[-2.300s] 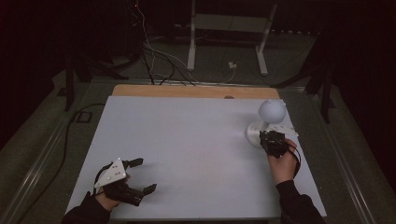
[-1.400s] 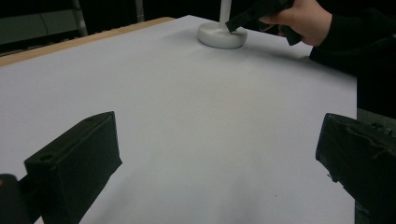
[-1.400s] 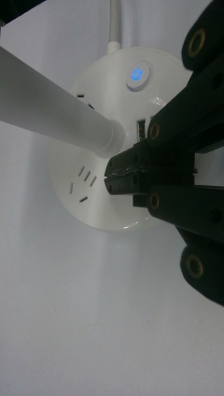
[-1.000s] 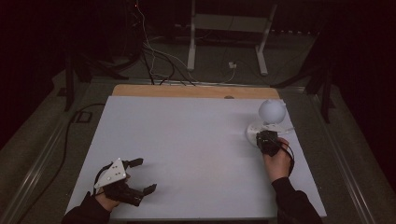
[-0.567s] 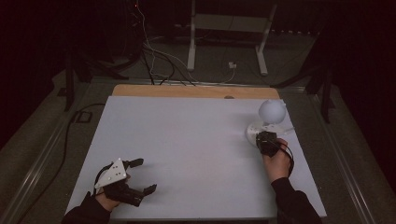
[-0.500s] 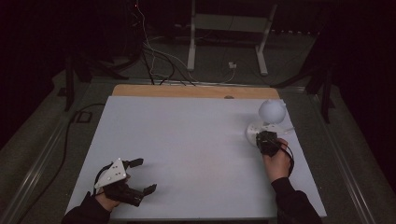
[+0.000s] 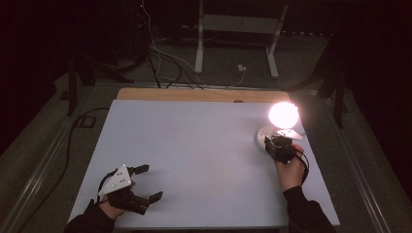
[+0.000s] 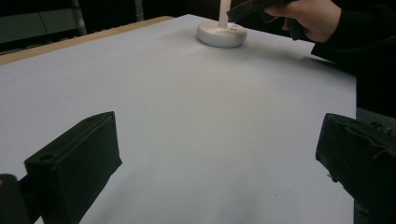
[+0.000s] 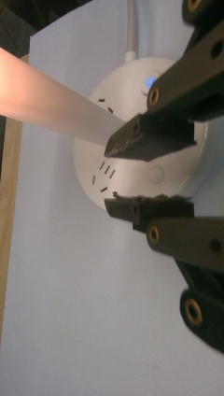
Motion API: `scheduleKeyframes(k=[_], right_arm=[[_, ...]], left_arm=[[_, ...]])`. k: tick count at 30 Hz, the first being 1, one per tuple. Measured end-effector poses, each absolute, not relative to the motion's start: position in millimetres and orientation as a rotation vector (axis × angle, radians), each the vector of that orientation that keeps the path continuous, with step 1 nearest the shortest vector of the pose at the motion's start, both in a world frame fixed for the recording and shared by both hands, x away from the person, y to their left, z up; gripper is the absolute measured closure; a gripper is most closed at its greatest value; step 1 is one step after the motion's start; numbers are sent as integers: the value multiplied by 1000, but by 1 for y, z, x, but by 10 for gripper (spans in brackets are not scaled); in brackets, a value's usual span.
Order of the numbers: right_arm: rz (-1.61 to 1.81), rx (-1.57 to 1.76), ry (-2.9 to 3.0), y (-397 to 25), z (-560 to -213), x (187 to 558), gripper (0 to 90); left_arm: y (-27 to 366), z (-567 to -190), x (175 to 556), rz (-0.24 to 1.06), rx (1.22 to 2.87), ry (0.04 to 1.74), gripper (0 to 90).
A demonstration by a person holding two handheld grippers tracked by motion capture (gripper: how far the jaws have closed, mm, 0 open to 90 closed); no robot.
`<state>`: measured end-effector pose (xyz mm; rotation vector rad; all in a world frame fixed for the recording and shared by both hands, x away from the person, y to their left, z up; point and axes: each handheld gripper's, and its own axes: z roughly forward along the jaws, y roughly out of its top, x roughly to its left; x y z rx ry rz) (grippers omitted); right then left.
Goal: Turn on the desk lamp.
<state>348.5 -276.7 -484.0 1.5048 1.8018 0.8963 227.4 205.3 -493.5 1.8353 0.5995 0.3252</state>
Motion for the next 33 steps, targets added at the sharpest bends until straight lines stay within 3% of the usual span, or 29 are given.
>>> scheduleKeyframes(k=[10,18,33], right_arm=[[1016,1479,1834,-282,-475,340,375],[1083,1474,1913,-283,-472,337,10],[1112,1338,2002,-280,-460,324,0]], left_arm=[[205,-493,228,323,1829,606,3],[205,-494,230,321,1829,615,3],[206,-494,227,325,1830,607,3]])
